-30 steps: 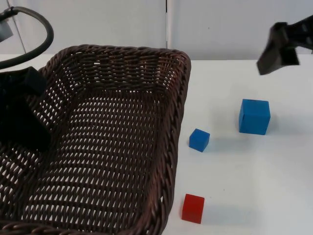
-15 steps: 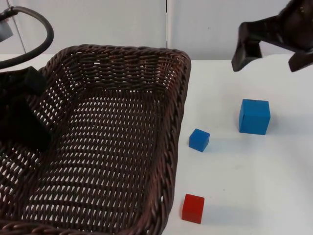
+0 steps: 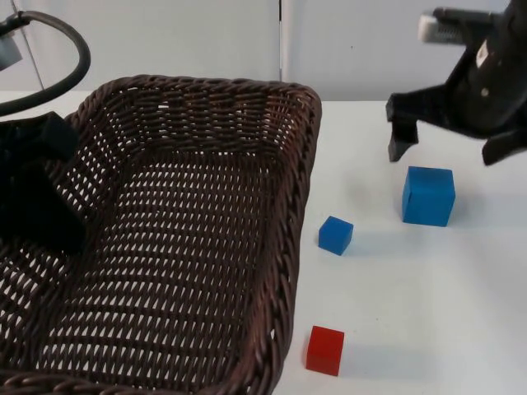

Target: Pick up the basket with the left hand and place the largest block into the basket with the right hand.

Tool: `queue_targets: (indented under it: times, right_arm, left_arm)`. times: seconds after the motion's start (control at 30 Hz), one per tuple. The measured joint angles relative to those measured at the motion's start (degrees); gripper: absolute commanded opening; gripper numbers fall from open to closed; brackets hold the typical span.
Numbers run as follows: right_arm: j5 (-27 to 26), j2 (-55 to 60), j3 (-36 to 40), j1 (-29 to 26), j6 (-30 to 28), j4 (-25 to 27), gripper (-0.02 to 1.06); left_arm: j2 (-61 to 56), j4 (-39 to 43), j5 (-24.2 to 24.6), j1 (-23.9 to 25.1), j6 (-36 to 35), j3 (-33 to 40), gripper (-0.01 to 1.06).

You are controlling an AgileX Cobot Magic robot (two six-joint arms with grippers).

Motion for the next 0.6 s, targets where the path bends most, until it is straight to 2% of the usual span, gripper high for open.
queue_targets:
  times: [0.2,0.33,0.43,0.6]
  right_arm:
    - [-2.7,3.3,0.0,0.0,3.0,-0.2,1.05]
    - [-7.5,6.4,0.0,0.0,4.1,-0.4,1.05]
    - [-9.1,7.7,0.0,0.0,4.4,-0.4,1.05]
    - [-9.5,9.6,0.0,0.0,4.5,-0.6,1.05]
  left_arm:
    - [0.0,-0.1,0.0,0.0,0.0,0.0,0.00]
    - [0.0,-0.1,0.1,0.0,0.0,0.0,0.00]
    - [0.0,-0.1,0.1,0.0,0.0,0.0,0.00]
    - [0.0,-0.1,0.2,0.0,0.0,0.0,0.00]
